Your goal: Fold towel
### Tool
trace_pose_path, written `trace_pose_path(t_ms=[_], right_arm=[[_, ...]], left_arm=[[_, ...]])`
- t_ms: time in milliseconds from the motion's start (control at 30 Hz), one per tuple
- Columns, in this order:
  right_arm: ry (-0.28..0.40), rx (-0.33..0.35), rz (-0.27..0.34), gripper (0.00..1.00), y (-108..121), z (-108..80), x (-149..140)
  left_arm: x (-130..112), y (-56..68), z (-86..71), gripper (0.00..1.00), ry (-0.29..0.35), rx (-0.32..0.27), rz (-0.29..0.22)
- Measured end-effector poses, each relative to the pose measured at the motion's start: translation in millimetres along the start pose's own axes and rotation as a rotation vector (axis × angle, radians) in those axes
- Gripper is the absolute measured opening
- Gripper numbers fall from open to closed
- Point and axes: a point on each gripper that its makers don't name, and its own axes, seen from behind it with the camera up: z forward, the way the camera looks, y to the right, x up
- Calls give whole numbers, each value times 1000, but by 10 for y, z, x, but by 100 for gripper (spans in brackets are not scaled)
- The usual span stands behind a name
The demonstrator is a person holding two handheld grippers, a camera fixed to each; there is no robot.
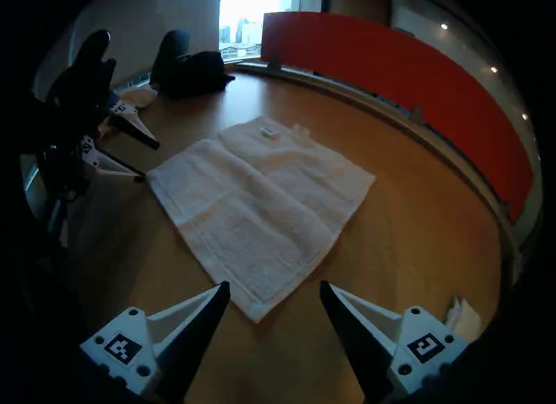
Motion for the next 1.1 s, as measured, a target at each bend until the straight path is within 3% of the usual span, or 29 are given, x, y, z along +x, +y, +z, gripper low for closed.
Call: trace_pose_path(t_ms=[733, 1100], right_arm=[[-41, 37, 3, 99, -52, 114, -175], [-43, 46, 2, 91, -60, 142, -194]], left_arm=[[-203, 40, 187, 94, -92, -18, -15], [-207, 47, 177, 94, -109, -15, -16]])
